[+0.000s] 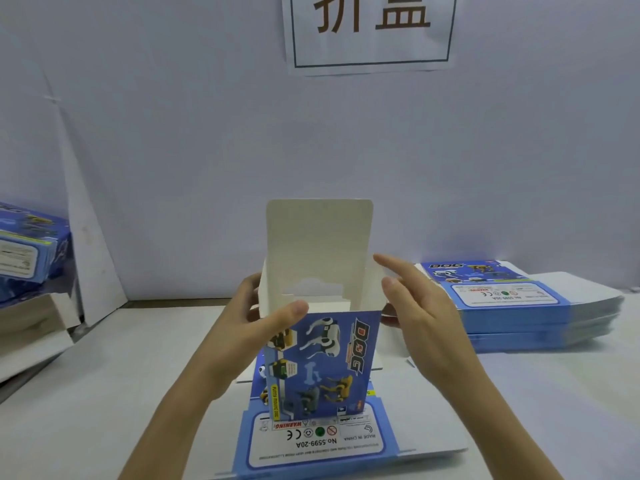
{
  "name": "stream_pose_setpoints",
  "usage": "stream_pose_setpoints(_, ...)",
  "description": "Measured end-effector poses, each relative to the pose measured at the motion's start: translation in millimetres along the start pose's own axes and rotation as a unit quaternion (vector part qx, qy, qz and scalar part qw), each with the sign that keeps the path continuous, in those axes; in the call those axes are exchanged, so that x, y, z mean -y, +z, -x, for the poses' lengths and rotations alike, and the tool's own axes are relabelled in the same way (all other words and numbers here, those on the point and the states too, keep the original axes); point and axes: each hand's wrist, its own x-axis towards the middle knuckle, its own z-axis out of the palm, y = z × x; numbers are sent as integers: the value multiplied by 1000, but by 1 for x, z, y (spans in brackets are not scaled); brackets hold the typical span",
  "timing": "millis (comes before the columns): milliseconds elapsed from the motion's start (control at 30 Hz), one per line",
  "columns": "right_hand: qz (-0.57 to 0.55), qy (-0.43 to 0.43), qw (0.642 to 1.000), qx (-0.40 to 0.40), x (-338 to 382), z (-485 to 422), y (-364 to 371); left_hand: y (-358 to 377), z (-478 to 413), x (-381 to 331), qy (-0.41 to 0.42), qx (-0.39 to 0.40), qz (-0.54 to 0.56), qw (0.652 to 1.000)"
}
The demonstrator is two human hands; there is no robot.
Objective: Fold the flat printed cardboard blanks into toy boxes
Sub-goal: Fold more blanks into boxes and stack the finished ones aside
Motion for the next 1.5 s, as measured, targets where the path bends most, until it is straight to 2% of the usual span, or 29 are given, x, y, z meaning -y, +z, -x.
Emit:
stream_pose_setpoints(67,17,-4,1000,-13,-1,2,3,-1,-1,1,-12,0,12,1000)
stream_pose_setpoints(200,161,-62,979,-108,-2,6,10,-1,-1,2,-16,11,26,999)
stream_pose_setpoints(300,206,-52,966,-145,-11,7,15,-1,-1,3,-19,8,31,999)
stream_pose_setpoints(467,83,20,993,-88,-19,10,25,6,-3,6,-29,-23,32,999)
stream_pose_setpoints(567,68,58,995,-48,-14,9,23,8,-2,7,-39,-29,29,998)
stream_pose_setpoints(700,154,66,985,-42,-3,2,15,8,-1,3,-53,-21,3,998)
stream_pose_setpoints(833,305,86,948,-36,14,-9,20,8,-5,-9,-63,0,-57,996)
stream_pose_setpoints(900,342,112,932,-32,19,-16,22,8,-5,-19,-70,13,-95,993)
stream_pose_setpoints(1000,348,140,927,-16,28,-22,21,8,-3,-31,-64,-42,-160,984)
stream_pose_setpoints(1067,359,146,922,-4,36,-24,21,10,3,-36,-23,-132,-244,960)
stream_pose_setpoints(1133,384,144,912,13,45,-25,24,12,14,-42,86,-231,-364,898)
stream_pose_setpoints(1200,412,139,900,29,51,-25,28,18,26,-51,199,-261,-449,831)
stream_pose_setpoints(1233,423,140,895,34,54,-25,29,21,31,-56,205,-254,-489,809)
stream_pose_setpoints(1400,460,142,876,44,62,-22,31,30,37,-77,22,-218,-643,733)
stream_pose_setpoints(1500,499,138,855,41,64,-20,34,36,38,-84,1,-193,-668,719)
